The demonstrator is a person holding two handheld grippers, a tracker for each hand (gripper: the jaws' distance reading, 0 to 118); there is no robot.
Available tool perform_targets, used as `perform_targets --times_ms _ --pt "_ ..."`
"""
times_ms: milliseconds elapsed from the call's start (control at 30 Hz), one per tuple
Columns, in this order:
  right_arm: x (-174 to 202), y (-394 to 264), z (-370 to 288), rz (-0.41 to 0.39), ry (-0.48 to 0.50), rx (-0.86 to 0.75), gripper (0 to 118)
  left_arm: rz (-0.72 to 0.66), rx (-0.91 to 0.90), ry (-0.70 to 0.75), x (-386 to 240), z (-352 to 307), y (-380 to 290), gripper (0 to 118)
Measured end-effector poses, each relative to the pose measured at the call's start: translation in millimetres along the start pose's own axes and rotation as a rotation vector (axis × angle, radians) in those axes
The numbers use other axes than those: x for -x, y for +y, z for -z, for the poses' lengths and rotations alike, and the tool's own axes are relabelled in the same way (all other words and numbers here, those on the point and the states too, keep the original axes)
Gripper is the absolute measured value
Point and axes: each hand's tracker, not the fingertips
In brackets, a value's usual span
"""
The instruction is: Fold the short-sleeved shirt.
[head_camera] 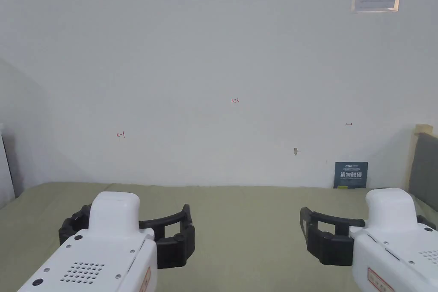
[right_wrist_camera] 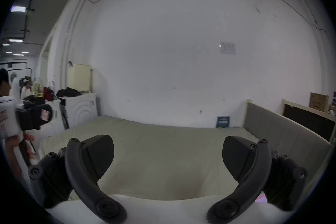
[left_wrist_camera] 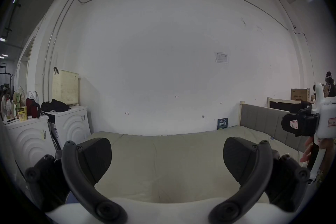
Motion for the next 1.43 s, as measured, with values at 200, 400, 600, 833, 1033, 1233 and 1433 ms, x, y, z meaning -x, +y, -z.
perform_targets --times_ms 200,400,600,833,1033,1233,1433 --pt "2 -2 1 0.052 -0.019 0.019 118 -0.018 -0.013 0.004 -1 -4 3 118" --pt "-4 2 2 0.108 -0.035 0.073 118 -0.042 -0.025 0.010 -2 -6 6 118" --pt "-5 0 -1 0.116 -0.005 0.052 118 -0.037 -0.020 0.007 -4 -6 6 118" --pt "1 -2 -2 0.086 -0.059 -0.004 117 -0.029 -0.008 0.004 -8 -4 5 118" --pt "-14 3 -6 0.152 -0.043 -0.003 117 -0.019 -0.007 0.004 -11 -2 5 118" --pt "-17 2 -7 0.106 -0.004 -0.053 117 -0.008 -0.017 0.003 -15 -3 4 118" --pt "-11 -1 -5 0.011 -0.072 -0.083 117 -0.004 -0.022 0.004 -16 -2 3 118"
